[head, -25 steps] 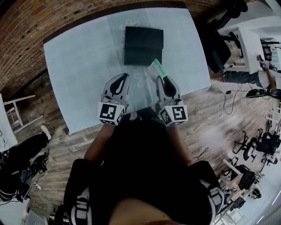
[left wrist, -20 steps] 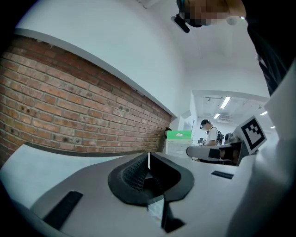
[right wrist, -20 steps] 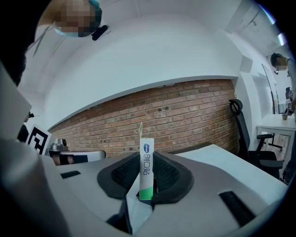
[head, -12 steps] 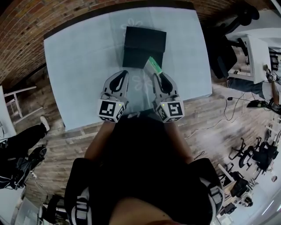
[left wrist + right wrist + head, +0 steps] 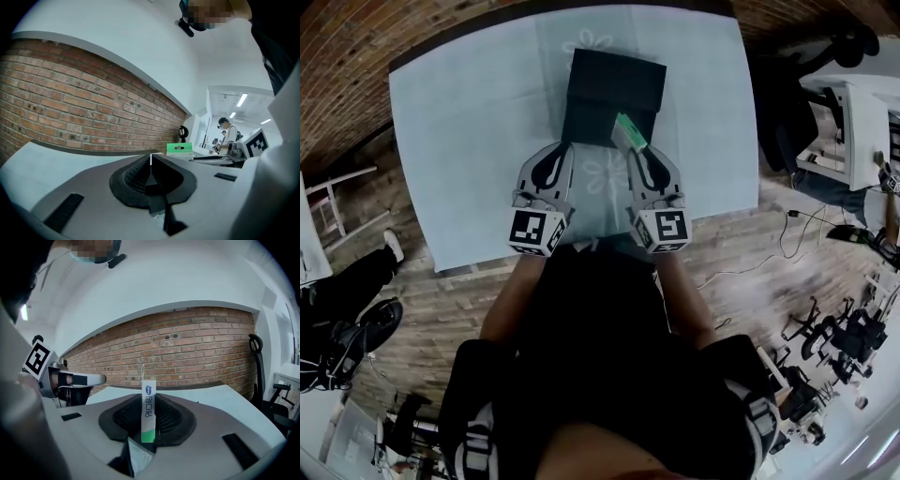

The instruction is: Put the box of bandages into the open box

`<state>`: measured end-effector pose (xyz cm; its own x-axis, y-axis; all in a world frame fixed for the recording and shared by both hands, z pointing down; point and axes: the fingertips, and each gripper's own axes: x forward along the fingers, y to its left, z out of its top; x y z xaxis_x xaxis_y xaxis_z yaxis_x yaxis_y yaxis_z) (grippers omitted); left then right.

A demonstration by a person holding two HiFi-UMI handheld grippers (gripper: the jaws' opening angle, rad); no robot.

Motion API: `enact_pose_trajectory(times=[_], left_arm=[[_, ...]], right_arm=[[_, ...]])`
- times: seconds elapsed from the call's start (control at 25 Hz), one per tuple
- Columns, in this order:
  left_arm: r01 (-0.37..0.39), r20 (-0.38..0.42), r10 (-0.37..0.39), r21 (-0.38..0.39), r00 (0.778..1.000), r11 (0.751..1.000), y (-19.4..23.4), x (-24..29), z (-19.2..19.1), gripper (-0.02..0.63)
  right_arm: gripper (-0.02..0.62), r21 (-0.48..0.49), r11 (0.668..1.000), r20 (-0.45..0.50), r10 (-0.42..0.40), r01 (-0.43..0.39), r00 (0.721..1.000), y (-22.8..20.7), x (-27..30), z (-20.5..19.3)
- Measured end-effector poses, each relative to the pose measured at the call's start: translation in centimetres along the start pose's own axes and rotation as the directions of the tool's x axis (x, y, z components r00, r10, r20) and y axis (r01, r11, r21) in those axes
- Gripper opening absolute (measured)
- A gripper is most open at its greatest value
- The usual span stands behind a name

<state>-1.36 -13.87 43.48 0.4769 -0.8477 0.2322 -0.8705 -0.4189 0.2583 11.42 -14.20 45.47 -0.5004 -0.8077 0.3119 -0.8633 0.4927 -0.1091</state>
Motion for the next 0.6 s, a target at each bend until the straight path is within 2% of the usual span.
enact_pose_trajectory(times=[0.36,0.6], left_arm=[[-0.011,-0.019,0.011,-0.007,1.000,1.000,1.0,2.6,-1.5,0.040],[-0.010,-0.033,0.010,-0.006,0.999,1.000,1.6,3.7,-2.6,0.040]], right_arm=[[0.101,-0.036,0.999,-0.042,0.032,-0.033,0.999,-1.2,3.1,-1.9],[0.101,-0.113,0.992,-0.080,0.042,-0.051,0.996,-1.3,4.5,-3.7]])
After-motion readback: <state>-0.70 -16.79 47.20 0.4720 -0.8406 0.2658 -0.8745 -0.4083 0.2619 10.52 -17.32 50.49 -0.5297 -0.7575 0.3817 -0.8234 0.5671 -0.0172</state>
